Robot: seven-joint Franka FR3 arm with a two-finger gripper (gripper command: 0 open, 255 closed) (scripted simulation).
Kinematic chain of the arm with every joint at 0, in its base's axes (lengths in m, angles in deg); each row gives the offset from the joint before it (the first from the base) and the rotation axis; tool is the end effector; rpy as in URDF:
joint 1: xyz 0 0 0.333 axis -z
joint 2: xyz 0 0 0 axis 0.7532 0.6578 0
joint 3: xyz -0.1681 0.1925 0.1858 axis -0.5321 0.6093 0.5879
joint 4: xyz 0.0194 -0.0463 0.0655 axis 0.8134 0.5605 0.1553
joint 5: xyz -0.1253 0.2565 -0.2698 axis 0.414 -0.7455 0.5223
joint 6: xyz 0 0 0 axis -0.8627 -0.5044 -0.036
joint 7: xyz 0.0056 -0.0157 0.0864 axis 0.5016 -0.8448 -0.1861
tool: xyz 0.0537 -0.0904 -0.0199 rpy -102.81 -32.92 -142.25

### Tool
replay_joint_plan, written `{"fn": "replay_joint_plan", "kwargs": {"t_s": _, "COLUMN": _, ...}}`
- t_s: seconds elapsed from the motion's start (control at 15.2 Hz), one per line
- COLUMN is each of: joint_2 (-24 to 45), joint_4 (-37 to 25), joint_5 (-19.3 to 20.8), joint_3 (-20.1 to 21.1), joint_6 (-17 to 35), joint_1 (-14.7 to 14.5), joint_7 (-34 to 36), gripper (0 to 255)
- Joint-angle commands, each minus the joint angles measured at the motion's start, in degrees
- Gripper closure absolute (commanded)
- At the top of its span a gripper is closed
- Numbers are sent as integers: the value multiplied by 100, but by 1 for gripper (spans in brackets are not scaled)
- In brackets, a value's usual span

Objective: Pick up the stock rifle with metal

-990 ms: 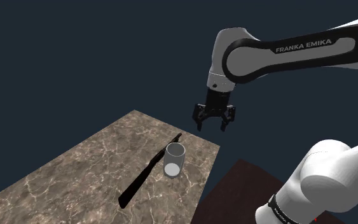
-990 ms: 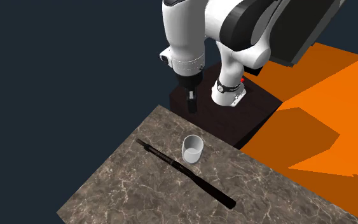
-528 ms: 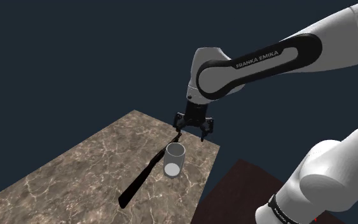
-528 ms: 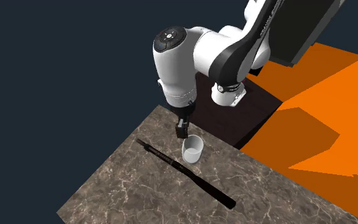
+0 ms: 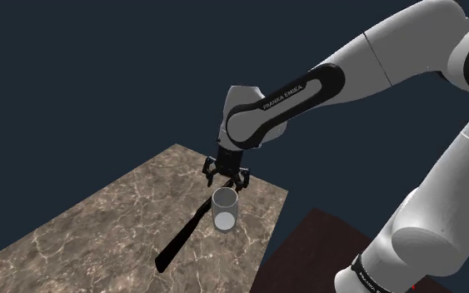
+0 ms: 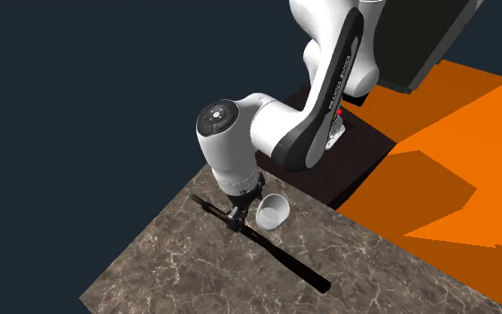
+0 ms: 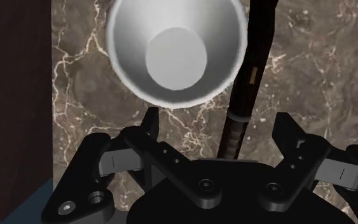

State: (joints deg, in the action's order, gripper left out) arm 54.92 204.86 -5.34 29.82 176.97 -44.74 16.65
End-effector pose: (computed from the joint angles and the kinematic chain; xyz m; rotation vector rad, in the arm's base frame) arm 0.4752 0.1274 0.3108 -2.5502 1.6568 0.2239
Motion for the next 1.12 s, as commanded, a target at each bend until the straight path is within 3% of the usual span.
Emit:
{"fn": "replay_joint_plan", "kwargs": {"t_s": 0.0, "joint_2": 496, "joint_4": -264, "joint_5": 94, "joint_3": -7, "joint_6": 294, "joint_1": -6, "joint_7": 419, "gripper": 0}}
{"fn": "replay_joint_plan", "kwargs": {"t_s": 0.73, "joint_2": 1277, "joint_4": -362, "joint_5": 246, "joint_3": -82, "joint_6": 1001, "joint_1": -91, "joint_7": 651, "gripper": 0}}
{"fn": "replay_joint_plan", "kwargs": {"t_s": 0.79, "joint_2": 1283, "joint_4": -360, "joint_5": 247, "joint_3": -83, "joint_6": 1008, "joint_1": -91, "joint_7": 649, "gripper": 255}}
{"fn": "replay_joint_plan", "kwargs": {"t_s": 1.06, "joint_2": 1282, "joint_4": -365, "joint_5": 248, "joint_3": -82, "joint_6": 1003, "joint_1": -92, "joint_7": 652, "gripper": 255}}
